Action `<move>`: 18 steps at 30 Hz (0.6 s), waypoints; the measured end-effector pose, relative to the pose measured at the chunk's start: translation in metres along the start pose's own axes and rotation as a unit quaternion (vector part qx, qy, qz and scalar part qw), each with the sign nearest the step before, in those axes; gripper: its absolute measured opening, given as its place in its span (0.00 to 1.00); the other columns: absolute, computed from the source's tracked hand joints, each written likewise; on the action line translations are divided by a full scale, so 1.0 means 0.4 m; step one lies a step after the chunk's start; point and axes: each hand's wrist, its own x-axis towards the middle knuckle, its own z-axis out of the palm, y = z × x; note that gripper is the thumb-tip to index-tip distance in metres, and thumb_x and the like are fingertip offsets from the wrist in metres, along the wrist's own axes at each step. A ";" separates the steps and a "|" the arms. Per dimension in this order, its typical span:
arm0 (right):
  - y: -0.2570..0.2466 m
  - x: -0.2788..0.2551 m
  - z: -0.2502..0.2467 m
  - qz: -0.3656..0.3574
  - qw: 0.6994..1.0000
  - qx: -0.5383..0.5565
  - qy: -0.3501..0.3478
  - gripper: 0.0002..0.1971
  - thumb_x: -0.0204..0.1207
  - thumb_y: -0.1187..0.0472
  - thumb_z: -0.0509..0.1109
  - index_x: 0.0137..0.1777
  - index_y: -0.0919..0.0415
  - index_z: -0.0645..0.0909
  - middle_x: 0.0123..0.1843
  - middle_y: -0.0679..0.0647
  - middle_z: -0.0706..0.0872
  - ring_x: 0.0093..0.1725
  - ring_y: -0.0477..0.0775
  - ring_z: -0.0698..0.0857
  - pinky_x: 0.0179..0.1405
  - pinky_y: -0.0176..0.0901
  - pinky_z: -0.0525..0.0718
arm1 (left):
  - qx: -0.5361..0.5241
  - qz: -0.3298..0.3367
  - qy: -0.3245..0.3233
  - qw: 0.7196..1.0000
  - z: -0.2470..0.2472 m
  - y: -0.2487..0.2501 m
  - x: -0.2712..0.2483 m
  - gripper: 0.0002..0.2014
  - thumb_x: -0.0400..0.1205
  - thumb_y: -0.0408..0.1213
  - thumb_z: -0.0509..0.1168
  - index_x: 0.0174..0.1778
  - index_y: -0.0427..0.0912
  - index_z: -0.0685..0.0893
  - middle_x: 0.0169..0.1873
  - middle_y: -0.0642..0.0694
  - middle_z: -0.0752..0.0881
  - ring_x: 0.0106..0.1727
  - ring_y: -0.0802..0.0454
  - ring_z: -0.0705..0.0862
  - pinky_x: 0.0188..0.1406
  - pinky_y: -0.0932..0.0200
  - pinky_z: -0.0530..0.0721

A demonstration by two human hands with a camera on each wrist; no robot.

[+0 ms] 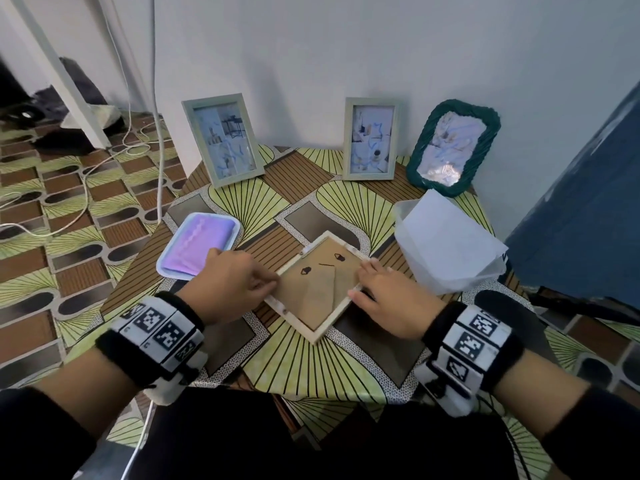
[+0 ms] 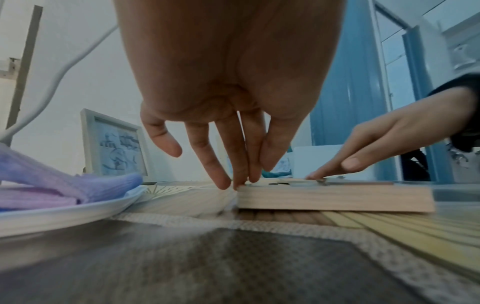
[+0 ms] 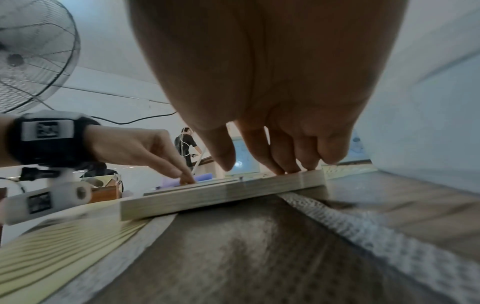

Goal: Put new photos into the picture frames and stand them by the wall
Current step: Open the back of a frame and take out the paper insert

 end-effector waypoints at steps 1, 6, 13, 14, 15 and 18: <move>0.003 0.015 -0.004 -0.003 1.000 0.000 -0.007 0.30 0.87 0.45 0.51 0.83 0.62 0.59 0.87 0.58 0.55 0.86 0.53 0.51 0.83 0.51 0.55 | 0.010 0.007 0.004 1.000 0.002 0.005 -0.011 0.09 0.82 0.50 0.66 0.52 0.63 0.91 0.42 0.62 0.90 0.49 0.57 0.82 0.59 0.51 0.67; 0.018 0.079 -0.027 -0.047 0.999 -0.011 -0.007 0.33 0.85 0.52 0.61 0.85 0.62 0.54 0.87 0.57 0.54 0.86 0.52 0.50 0.82 0.45 0.53 | 0.046 0.010 0.002 0.999 0.008 0.037 -0.044 0.12 0.76 0.54 0.72 0.55 0.66 0.89 0.46 0.61 0.89 0.55 0.58 0.79 0.57 0.53 0.60; 0.022 0.089 -0.035 -0.072 0.997 0.003 0.011 0.35 0.84 0.54 0.64 0.86 0.61 0.52 0.87 0.55 0.54 0.85 0.52 0.55 0.84 0.46 0.56 | 0.055 0.008 -0.031 0.998 0.009 0.052 -0.044 0.23 0.70 0.64 0.74 0.61 0.65 0.86 0.46 0.65 0.88 0.55 0.62 0.81 0.50 0.53 0.59; 0.024 0.079 -0.032 -0.072 0.997 -0.004 0.017 0.35 0.85 0.52 0.63 0.86 0.61 0.51 0.88 0.55 0.52 0.86 0.52 0.53 0.83 0.45 0.54 | 0.048 0.012 -0.033 0.998 0.007 0.051 -0.041 0.24 0.70 0.63 0.74 0.62 0.65 0.86 0.45 0.66 0.87 0.53 0.64 0.80 0.50 0.54 0.61; 0.025 0.068 -0.028 -0.069 0.997 -0.008 0.016 0.36 0.85 0.49 0.61 0.86 0.61 0.49 0.88 0.55 0.49 0.86 0.50 0.50 0.83 0.44 0.52 | 0.036 0.021 -0.036 0.998 0.003 0.051 -0.038 0.24 0.70 0.62 0.74 0.63 0.64 0.85 0.43 0.66 0.87 0.51 0.64 0.80 0.51 0.54 0.64; 0.031 0.030 -0.017 -0.056 0.998 -0.013 -0.012 0.38 0.86 0.45 0.58 0.87 0.59 0.42 0.88 0.52 0.42 0.86 0.48 0.43 0.84 0.45 0.46 | -0.014 0.083 -0.035 0.996 -0.002 0.054 -0.015 0.24 0.75 0.53 0.73 0.69 0.60 0.83 0.47 0.59 0.88 0.52 0.58 0.83 0.53 0.52 0.80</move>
